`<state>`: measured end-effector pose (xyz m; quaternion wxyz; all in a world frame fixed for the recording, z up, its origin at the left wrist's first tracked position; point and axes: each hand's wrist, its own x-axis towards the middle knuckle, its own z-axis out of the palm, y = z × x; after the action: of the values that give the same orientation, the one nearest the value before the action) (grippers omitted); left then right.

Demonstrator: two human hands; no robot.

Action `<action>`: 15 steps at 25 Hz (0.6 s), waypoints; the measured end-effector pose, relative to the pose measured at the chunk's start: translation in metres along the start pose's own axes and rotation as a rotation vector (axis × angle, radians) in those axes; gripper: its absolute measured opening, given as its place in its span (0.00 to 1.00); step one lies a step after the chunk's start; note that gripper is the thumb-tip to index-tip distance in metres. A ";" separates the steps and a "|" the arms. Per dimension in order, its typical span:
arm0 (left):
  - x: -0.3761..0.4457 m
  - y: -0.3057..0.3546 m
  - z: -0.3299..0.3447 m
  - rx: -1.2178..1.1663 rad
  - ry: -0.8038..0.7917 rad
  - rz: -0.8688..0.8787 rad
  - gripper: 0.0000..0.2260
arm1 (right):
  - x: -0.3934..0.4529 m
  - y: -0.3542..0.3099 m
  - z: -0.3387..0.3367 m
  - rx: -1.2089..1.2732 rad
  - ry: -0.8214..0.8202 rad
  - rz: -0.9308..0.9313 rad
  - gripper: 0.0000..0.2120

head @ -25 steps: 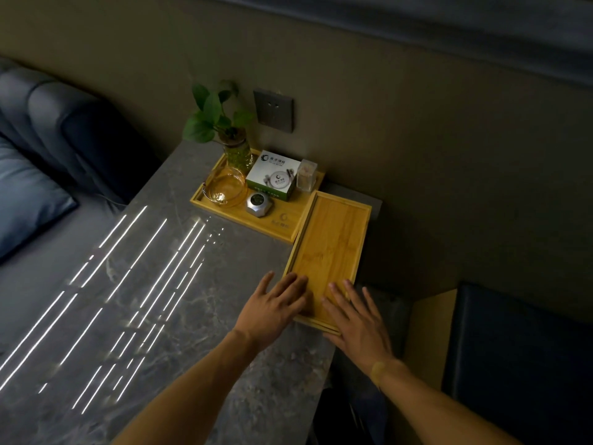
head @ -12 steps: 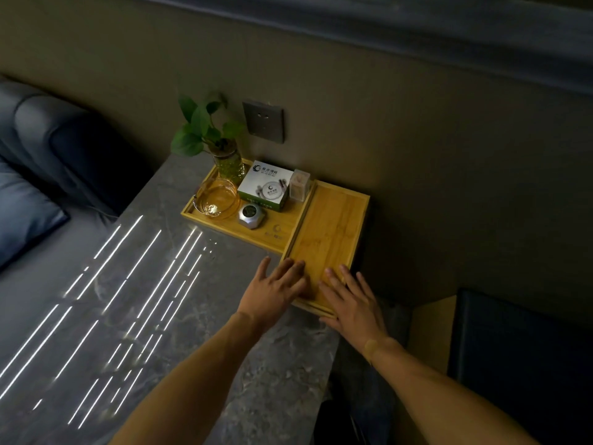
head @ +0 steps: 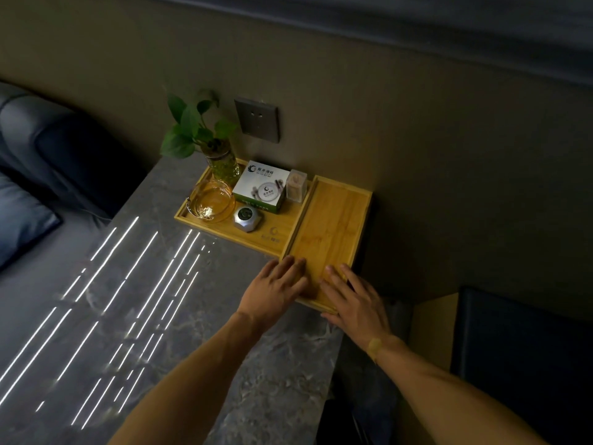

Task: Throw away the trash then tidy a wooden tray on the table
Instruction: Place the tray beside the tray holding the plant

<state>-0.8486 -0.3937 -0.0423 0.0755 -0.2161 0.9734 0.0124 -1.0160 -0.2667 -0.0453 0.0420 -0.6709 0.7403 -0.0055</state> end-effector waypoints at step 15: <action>0.020 0.004 0.001 -0.250 -0.047 0.010 0.35 | 0.037 0.021 -0.012 1.417 -0.158 0.792 0.32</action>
<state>-0.8681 -0.3989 -0.0464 0.0705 -0.2187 0.9633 0.1390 -1.0410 -0.3016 -0.0366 0.5072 -0.1718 0.7384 -0.4098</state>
